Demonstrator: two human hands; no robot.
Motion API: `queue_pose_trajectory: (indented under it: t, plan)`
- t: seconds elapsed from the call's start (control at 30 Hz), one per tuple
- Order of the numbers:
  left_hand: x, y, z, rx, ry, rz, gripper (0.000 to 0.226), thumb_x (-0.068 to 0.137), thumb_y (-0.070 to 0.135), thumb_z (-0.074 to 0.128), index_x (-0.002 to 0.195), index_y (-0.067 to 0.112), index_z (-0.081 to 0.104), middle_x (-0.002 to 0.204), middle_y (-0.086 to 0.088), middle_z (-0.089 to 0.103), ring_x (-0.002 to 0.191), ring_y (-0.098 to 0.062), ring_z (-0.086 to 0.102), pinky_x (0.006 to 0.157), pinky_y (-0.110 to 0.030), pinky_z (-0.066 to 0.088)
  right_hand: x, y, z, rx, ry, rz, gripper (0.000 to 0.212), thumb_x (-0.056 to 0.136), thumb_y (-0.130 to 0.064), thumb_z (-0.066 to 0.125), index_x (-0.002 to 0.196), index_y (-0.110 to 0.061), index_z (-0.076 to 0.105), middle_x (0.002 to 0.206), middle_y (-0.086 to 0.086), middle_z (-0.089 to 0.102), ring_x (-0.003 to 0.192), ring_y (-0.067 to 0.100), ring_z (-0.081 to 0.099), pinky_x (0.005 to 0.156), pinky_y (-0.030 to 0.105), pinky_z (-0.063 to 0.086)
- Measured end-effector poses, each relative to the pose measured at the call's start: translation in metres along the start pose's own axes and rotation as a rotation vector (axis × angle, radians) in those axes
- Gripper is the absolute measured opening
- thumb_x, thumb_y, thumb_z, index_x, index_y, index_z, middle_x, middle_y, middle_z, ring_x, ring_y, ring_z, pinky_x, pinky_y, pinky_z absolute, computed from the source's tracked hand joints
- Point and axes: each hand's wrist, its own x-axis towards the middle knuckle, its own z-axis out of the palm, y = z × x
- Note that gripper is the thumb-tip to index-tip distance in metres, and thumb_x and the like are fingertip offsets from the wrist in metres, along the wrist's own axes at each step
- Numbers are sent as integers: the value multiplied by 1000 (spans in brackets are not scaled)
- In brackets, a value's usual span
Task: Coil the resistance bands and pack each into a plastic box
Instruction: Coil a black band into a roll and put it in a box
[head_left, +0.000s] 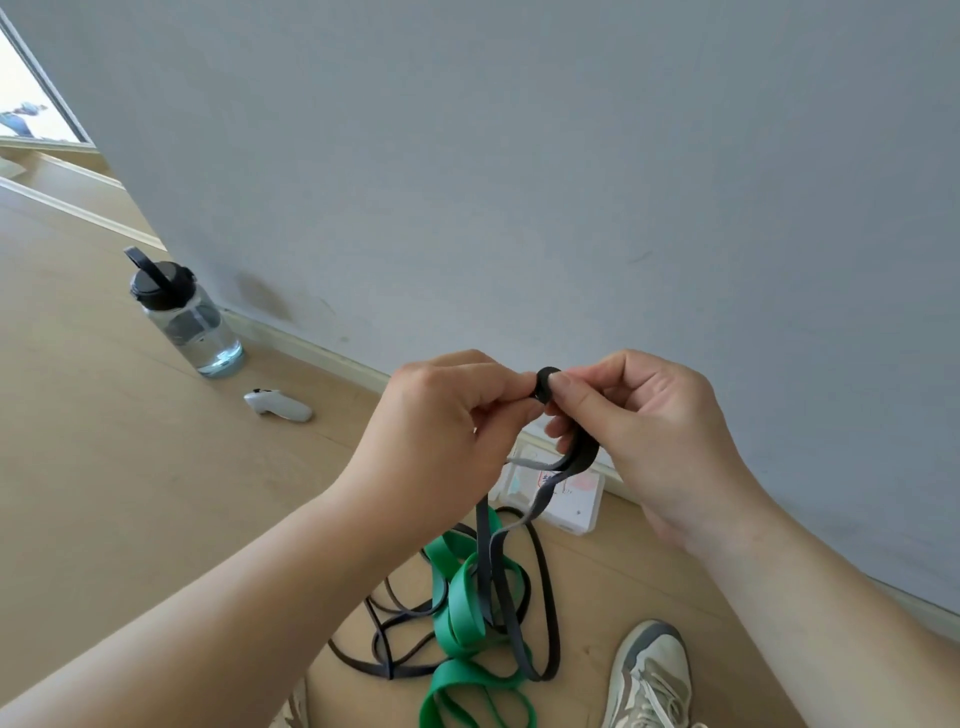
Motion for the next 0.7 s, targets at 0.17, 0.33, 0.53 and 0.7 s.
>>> queue_pose_trajectory:
  t: [0.17, 0.33, 0.53, 0.7]
  plan:
    - [-4, 2, 0, 76, 46, 103, 8, 92, 16, 73, 98, 11, 77, 83, 3, 69, 72, -18, 69, 66, -41, 59, 0, 3, 8, 128, -30, 53, 10, 93, -13, 74, 87, -5, 73, 72, 19, 75, 58, 26, 64, 61, 39, 56]
    - [-1, 1, -2, 118, 52, 114, 12, 91, 20, 71, 96, 8, 72, 82, 2, 66, 69, -17, 68, 64, -41, 59, 2, 4, 11, 213, -60, 71, 9, 92, -11, 72, 89, -3, 71, 74, 20, 72, 57, 26, 60, 60, 36, 52]
    - [0, -3, -5, 193, 85, 129, 14, 92, 22, 69, 91, 8, 68, 78, 1, 66, 64, -22, 66, 58, -43, 57, 1, 4, 15, 250, -143, 88, 15, 81, -18, 76, 87, -4, 73, 82, 18, 76, 62, 24, 64, 54, 28, 50]
    - [-1, -6, -5, 246, 82, 126, 15, 92, 22, 69, 92, 7, 68, 77, 1, 66, 63, -22, 66, 58, -42, 57, 4, 3, 14, 209, -150, 120, 9, 78, -17, 82, 80, -9, 76, 79, 22, 72, 70, 36, 52, 55, 33, 41]
